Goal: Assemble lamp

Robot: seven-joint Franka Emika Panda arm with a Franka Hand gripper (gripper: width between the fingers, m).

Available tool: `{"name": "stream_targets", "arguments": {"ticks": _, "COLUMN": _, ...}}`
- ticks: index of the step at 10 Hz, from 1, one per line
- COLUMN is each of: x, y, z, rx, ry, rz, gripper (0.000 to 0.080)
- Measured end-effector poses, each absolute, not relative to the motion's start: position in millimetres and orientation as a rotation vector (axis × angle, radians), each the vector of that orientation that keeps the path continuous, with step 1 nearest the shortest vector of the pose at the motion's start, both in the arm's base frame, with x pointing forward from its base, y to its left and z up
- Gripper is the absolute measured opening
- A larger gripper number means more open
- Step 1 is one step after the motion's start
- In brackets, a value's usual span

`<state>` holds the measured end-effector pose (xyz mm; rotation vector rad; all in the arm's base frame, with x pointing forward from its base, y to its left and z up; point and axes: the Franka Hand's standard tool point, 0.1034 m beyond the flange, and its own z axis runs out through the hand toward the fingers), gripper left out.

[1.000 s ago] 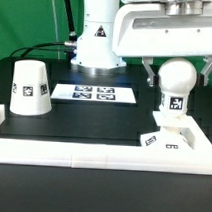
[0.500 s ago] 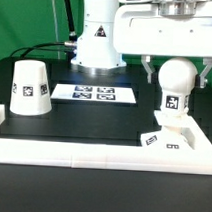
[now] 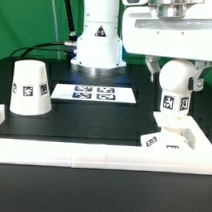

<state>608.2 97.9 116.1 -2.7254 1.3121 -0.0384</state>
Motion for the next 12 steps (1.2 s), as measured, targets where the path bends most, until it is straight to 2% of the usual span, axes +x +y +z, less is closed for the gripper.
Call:
{"name": "stream_targets", "arguments": {"ticks": 3, "x": 608.1, "y": 100.3, "z": 116.1, "rx": -2.713, "ry": 1.333, "rz": -0.038, "gripper": 0.058}}
{"name": "stream_targets", "arguments": {"ticks": 4, "x": 608.3, "y": 100.5, "z": 116.3, "rx": -2.724, "ry": 1.308, "rz": -0.041, "gripper": 0.0667}}
{"name": "stream_targets", "arguments": {"ticks": 5, "x": 608.1, "y": 101.8, "z": 116.3, "rx": -2.742, "ry": 1.27, "rz": -0.043, "gripper": 0.0689}}
{"name": "stream_targets", "arguments": {"ticks": 12, "x": 609.2, "y": 107.8, "z": 116.9, "rx": -3.031, "ry": 0.233, "rz": -0.108, "gripper": 0.0699}}
